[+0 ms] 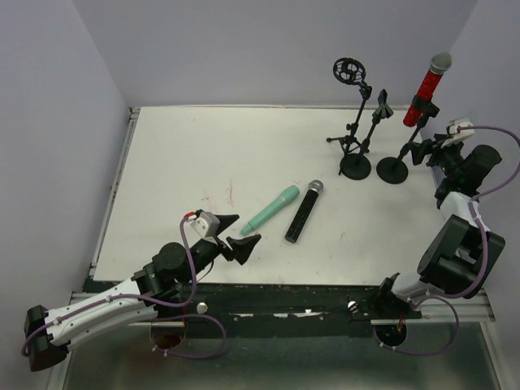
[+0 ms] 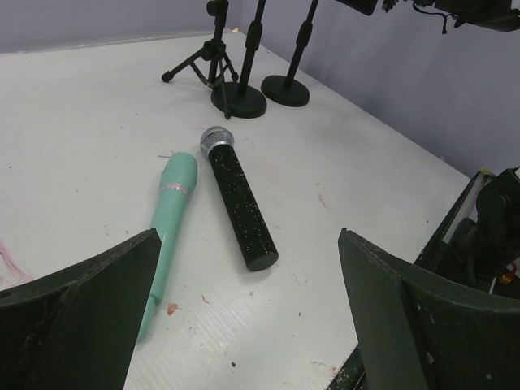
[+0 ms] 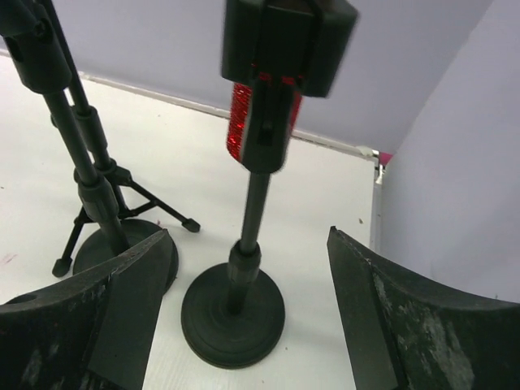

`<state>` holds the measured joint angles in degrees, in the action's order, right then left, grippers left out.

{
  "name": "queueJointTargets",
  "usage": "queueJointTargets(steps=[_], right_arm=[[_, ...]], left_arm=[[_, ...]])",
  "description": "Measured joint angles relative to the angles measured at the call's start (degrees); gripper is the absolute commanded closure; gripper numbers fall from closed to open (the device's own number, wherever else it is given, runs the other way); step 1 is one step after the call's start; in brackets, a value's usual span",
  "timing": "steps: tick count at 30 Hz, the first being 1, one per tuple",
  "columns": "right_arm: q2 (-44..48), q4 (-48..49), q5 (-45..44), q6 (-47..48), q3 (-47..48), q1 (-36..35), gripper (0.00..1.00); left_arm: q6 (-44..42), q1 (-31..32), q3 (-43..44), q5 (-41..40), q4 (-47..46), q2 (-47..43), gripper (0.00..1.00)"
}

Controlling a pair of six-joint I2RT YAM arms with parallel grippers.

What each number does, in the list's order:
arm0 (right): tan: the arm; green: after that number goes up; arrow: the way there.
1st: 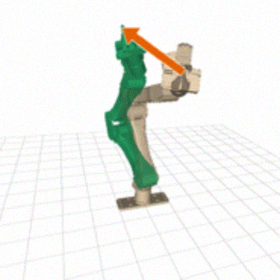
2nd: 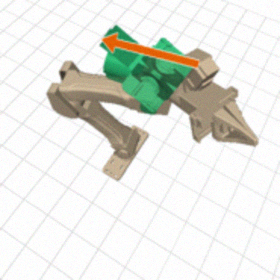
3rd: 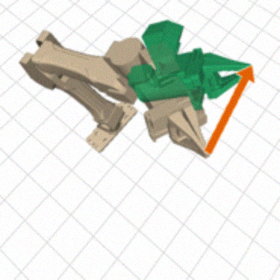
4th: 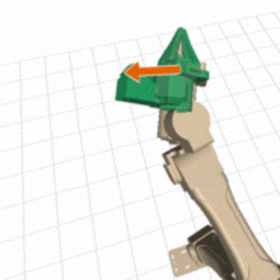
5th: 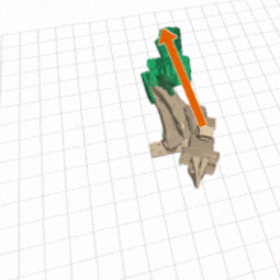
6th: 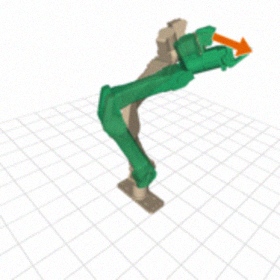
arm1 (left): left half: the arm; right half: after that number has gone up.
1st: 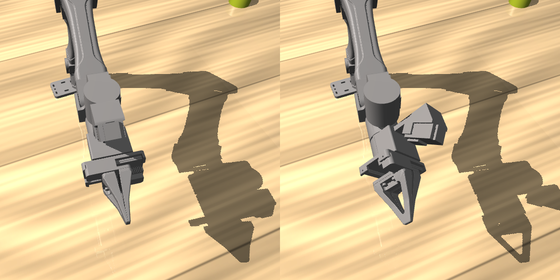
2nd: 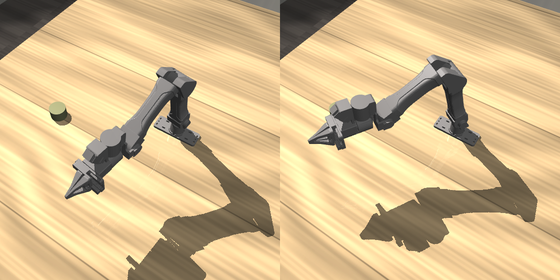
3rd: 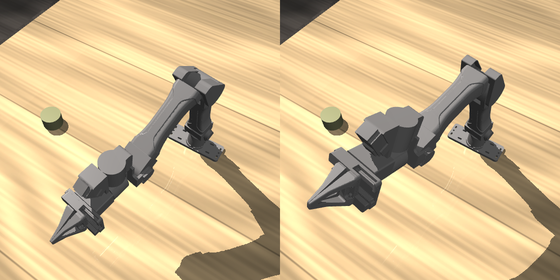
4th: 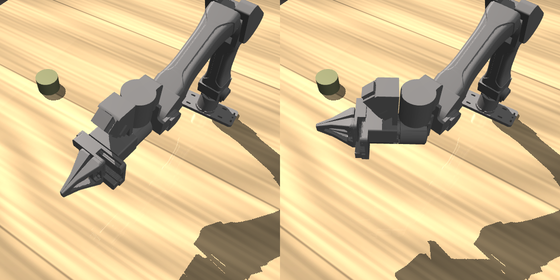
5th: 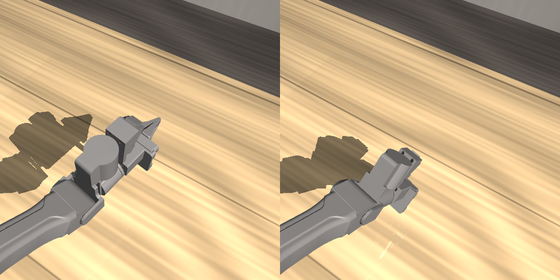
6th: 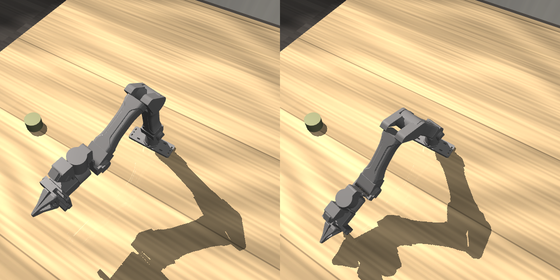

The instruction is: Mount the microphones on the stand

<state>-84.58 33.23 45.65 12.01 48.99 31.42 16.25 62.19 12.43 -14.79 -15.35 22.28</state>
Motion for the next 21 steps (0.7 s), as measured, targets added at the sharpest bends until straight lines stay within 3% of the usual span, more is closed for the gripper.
queueJointTargets(steps=[11, 15, 21], right_arm=[[9.14, -19.30, 2.36, 6.01, 0.22, 4.76, 0.13], [12.72, -29.81, 7.91, 9.64, 1.42, 4.76, 0.00], [14.27, -40.57, 22.23, 12.09, 2.16, 4.72, 0.00]], left_arm=[[0.85, -0.26, 0.00, 0.59, 1.49, -0.98, 0.02], [0.83, -0.37, 0.00, 0.90, 1.49, -1.42, 0.02], [0.87, -1.05, 0.00, 1.66, 1.44, -1.49, 0.02]])
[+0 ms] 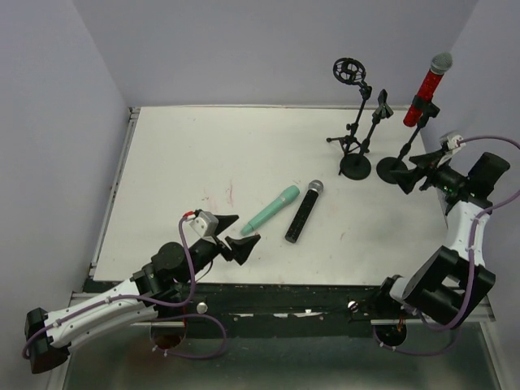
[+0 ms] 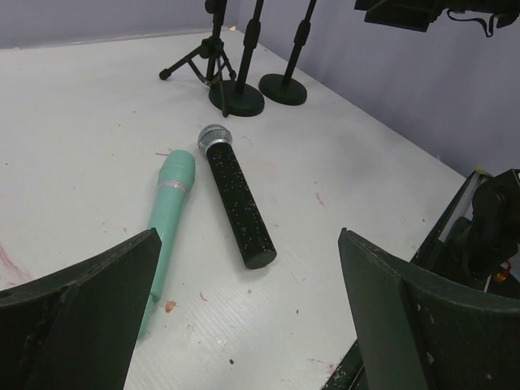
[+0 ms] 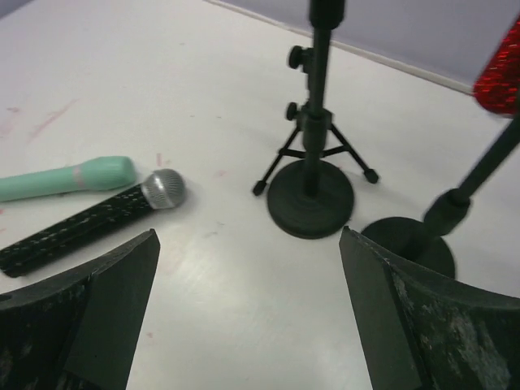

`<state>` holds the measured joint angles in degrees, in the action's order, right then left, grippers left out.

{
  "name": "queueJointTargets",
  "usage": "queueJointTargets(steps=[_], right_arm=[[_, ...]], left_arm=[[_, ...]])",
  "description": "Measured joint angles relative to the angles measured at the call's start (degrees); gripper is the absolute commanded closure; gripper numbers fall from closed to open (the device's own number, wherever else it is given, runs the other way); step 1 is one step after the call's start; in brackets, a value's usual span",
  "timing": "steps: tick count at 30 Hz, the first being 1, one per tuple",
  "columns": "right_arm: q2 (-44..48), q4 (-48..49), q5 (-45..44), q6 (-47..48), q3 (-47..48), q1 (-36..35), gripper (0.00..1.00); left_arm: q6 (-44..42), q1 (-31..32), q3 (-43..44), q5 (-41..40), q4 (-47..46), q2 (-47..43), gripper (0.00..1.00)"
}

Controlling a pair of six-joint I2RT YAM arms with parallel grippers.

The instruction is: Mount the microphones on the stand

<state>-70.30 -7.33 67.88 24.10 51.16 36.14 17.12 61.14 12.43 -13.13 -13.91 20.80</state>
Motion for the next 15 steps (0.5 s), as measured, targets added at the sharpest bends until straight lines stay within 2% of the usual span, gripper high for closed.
queueJointTargets(steps=[3, 7, 10, 15], right_arm=[[-1.18, -4.46, 3.87, 0.94, 0.48, -1.99, 0.00], [-1.95, -6.56, 0.87, 1.29, 0.94, -10.03, 0.00], [-1.90, -3.48, -3.26, -1.73, 0.87, -14.12, 0.00], [-2.14, 6.75, -11.50, -9.27, 0.11, -16.26, 0.02]], left_arm=[[0.26, -0.42, 0.00, 0.61, -0.09, 0.17, 0.01], [1.25, -1.51, 0.00, 1.77, -0.11, 0.72, 0.02], [2.67, -2.91, 0.00, 3.15, -0.04, 0.85, 0.02], [5.09, -5.49, 0.00, 5.75, -0.02, 0.85, 0.02]])
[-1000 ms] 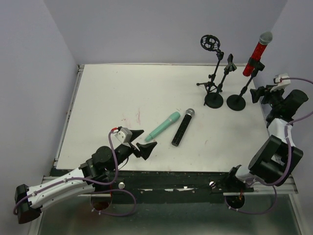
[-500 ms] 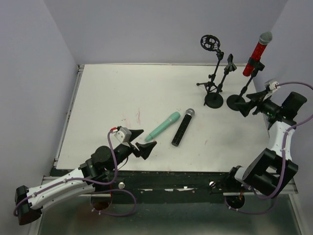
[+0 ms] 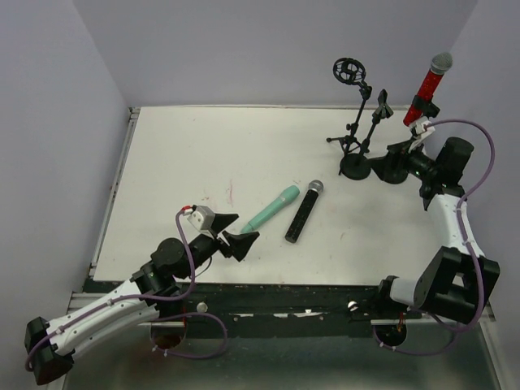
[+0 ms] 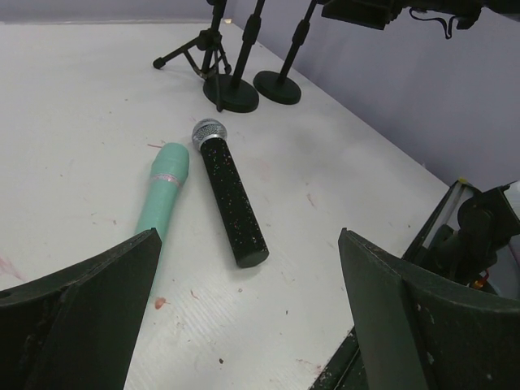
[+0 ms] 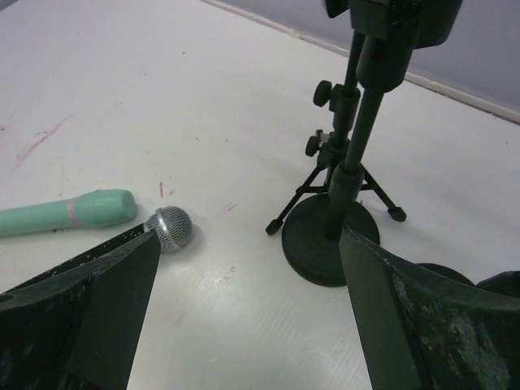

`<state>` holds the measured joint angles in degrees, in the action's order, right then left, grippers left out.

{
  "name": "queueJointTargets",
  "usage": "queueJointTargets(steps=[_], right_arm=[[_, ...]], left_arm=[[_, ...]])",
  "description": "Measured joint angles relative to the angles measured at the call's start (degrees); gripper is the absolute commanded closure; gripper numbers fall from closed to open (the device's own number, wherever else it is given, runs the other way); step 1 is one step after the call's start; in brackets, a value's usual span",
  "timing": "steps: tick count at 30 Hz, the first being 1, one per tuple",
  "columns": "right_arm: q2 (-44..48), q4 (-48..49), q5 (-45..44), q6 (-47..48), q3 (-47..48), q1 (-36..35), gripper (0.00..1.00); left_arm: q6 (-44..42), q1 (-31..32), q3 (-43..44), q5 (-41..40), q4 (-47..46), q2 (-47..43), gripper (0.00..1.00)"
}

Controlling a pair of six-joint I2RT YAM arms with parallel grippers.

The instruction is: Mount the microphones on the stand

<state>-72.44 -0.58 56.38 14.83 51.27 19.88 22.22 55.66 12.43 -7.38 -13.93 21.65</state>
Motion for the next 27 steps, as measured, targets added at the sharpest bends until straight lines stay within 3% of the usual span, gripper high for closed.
queueJointTargets(steps=[13, 23, 27], right_arm=[[-8.70, 30.71, -11.93, -10.27, -4.79, -5.51, 0.09], [-18.45, 44.04, -20.02, -11.02, -4.74, -10.01, 0.37], [-20.65, 47.56, -21.97, -11.91, -4.74, -10.01, 0.57]], left_arm=[[2.10, -0.87, 0.42, 2.32, 0.20, 2.14, 0.02], [2.29, -0.98, 2.08, 2.29, 1.09, 2.47, 0.02], [2.29, -1.20, 2.10, 2.29, 1.79, 2.58, 0.01]])
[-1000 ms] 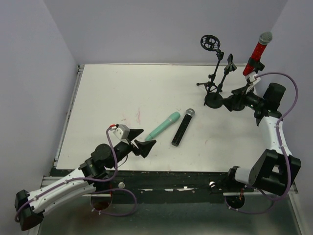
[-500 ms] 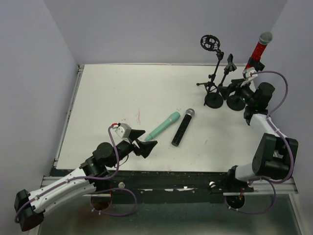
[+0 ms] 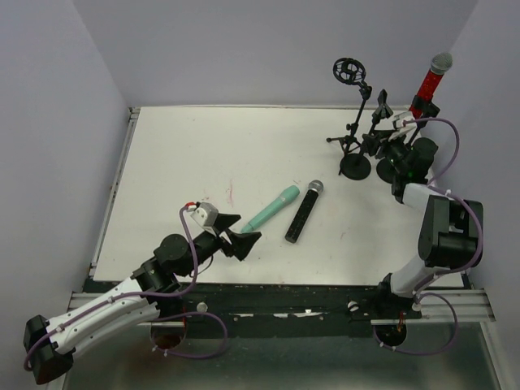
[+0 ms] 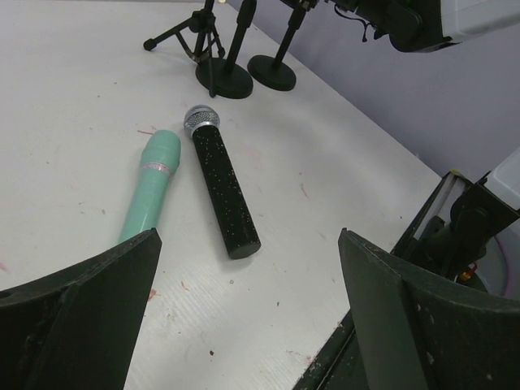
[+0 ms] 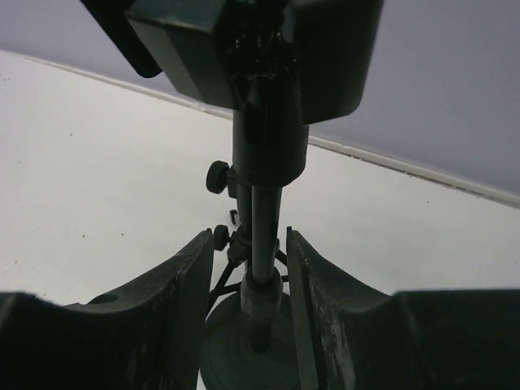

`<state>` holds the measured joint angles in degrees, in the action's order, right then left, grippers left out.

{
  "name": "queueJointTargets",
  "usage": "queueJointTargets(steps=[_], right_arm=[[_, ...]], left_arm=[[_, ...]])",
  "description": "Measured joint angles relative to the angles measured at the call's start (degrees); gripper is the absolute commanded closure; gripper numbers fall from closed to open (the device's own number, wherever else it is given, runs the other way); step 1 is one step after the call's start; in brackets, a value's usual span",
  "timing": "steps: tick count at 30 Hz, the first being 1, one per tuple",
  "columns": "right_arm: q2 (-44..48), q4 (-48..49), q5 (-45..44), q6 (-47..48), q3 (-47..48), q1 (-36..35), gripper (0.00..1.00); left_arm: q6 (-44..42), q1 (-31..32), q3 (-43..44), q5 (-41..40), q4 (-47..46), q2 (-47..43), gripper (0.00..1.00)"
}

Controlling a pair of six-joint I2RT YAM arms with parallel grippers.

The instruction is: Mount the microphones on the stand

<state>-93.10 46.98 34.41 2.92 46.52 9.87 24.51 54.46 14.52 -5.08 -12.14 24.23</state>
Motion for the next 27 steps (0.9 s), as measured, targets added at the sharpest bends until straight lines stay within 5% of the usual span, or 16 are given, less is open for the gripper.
queueJointTargets(steps=[3, 12, 21, 27], right_arm=[[-1.09, 2.64, -0.70, -0.50, 0.00, 0.00, 0.63], [-4.42, 6.64, -1.05, -0.72, 0.57, -0.02, 0.60], [-4.98, 8.68, -0.57, -0.24, 1.05, -0.02, 0.90], [-3.34, 8.61, -0.37, 0.59, -0.42, -0.02, 0.96]], left_arm=[[0.00, -0.02, 0.13, 0.00, 0.48, 0.52, 0.02], [0.00, -0.02, 1.97, 0.00, 1.18, 2.60, 0.02], [0.00, -0.09, 2.99, 0.00, 1.57, 3.50, 0.02], [-0.02, -0.09, 3.82, 0.02, 1.60, 4.46, 0.02]])
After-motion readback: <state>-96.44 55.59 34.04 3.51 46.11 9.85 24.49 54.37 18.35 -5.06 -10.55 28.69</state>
